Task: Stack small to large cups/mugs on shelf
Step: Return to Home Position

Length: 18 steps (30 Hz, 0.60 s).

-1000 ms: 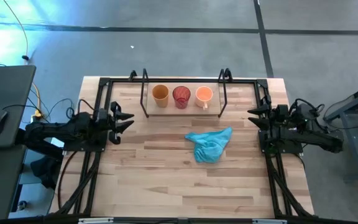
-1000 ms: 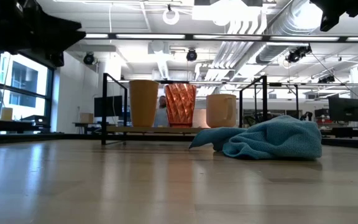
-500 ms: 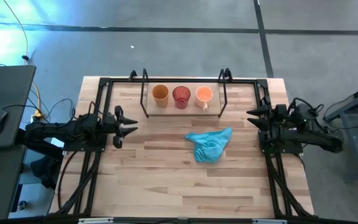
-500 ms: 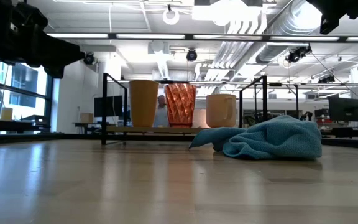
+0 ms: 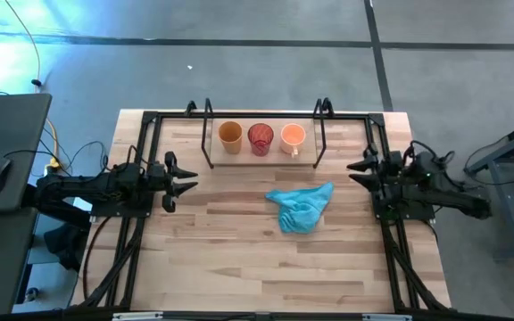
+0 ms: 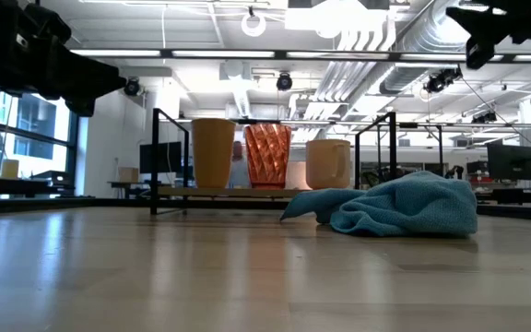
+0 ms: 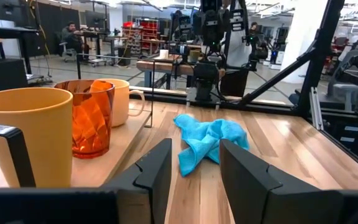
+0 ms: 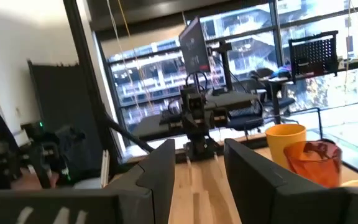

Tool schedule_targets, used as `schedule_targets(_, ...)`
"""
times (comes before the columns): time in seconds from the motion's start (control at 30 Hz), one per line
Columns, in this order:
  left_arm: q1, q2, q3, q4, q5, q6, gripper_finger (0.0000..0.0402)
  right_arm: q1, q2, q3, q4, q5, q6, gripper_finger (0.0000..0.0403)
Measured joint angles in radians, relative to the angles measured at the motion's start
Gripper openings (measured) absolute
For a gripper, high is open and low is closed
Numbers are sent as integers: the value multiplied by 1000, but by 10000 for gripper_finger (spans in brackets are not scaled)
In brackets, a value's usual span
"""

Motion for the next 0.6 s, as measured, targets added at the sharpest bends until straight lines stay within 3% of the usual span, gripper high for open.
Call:
schedule_targets(0.2,0,0,0,0,-3,0,122,0,0,-158,248,-1,49,130)
schedule_targets(0.6,0,0,0,1,-2,0,122,2,0,-274,543,14,55,130)
